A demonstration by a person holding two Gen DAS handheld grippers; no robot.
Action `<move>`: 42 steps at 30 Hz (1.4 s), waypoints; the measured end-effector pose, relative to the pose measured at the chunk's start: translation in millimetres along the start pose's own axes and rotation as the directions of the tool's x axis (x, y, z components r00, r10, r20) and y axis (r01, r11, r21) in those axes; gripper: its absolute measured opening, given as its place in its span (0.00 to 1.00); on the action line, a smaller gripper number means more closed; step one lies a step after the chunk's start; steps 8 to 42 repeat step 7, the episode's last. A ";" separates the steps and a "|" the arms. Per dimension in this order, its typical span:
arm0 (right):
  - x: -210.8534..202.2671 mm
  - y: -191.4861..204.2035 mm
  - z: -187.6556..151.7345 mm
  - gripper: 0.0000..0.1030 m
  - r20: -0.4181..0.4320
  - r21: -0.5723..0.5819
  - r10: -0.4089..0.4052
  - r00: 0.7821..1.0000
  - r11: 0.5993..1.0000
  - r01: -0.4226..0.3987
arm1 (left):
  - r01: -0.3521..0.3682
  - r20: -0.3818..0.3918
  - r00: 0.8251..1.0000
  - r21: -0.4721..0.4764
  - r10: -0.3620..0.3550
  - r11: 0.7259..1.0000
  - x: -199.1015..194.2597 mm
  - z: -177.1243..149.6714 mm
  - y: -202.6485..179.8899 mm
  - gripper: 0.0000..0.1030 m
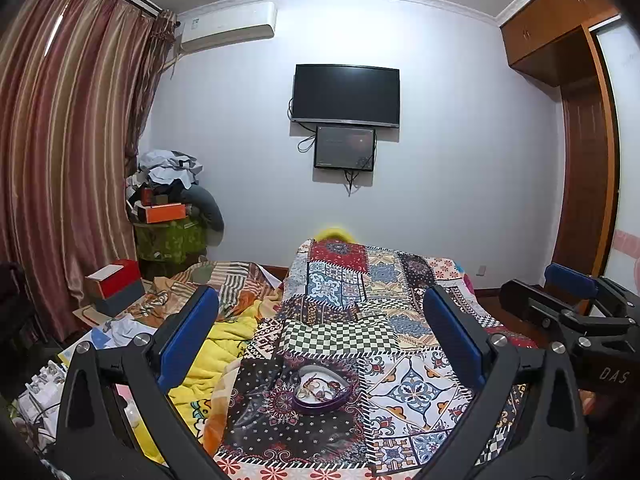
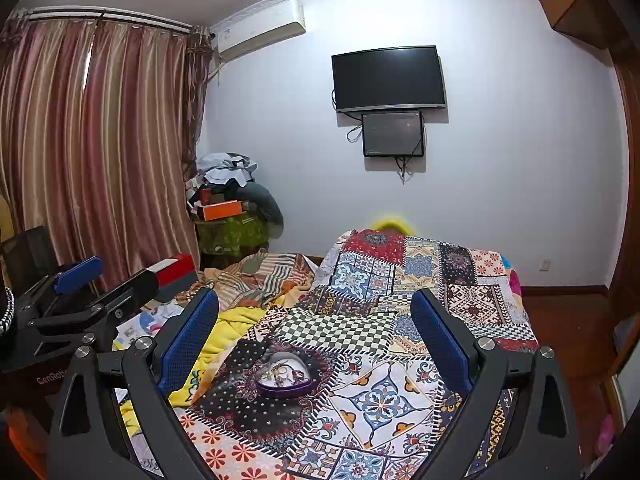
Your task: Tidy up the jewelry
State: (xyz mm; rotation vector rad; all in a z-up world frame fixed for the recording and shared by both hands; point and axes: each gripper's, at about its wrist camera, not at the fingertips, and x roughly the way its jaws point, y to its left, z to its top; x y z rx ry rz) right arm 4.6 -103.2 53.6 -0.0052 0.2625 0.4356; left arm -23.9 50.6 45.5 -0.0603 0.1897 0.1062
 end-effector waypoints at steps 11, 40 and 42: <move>2.7 -1.1 -1.6 0.93 -0.008 0.001 -0.002 1.000 1.000 0.002 | 0.002 -0.010 1.000 -0.008 -0.002 1.000 3.6 -1.3 2.4 1.00; 2.7 -1.1 -1.6 0.93 -0.008 0.001 -0.002 1.000 1.000 0.002 | 0.002 -0.010 1.000 -0.008 -0.002 1.000 3.6 -1.3 2.4 1.00; 2.7 -1.1 -1.6 0.93 -0.008 0.001 -0.002 1.000 1.000 0.002 | 0.002 -0.010 1.000 -0.008 -0.002 1.000 3.6 -1.3 2.4 1.00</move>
